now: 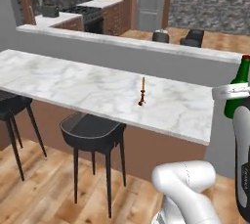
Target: Get the candle and the beer from the cabinet and move them to the dining counter.
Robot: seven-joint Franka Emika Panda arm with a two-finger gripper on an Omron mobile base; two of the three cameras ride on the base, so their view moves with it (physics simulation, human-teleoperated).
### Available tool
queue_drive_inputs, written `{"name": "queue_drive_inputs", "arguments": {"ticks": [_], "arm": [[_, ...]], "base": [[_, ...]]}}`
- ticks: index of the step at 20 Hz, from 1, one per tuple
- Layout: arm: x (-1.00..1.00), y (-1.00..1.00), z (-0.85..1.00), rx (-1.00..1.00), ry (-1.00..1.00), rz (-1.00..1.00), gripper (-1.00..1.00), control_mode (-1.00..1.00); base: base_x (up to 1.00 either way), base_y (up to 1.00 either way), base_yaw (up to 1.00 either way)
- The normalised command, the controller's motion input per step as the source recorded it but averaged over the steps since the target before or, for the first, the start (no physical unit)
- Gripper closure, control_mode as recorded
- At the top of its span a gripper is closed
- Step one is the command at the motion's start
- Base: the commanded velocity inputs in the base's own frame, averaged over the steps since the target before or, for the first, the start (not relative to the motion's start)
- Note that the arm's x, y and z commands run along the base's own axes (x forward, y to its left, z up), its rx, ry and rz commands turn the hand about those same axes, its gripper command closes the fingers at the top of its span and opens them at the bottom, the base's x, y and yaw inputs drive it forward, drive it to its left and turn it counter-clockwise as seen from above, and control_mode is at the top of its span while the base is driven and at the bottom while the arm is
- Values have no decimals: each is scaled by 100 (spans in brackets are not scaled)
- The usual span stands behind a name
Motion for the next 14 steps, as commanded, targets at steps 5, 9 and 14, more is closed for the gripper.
{"name": "queue_drive_inputs", "arguments": {"ticks": [5,9,14], "arm": [[0,0,0,0,0,0,100,100],[0,0,0,0,0,0,100,100],[0,0,0,0,0,0,100,100]], "base": [[47,79,-43],[30,32,-36],[37,23,-33]]}}
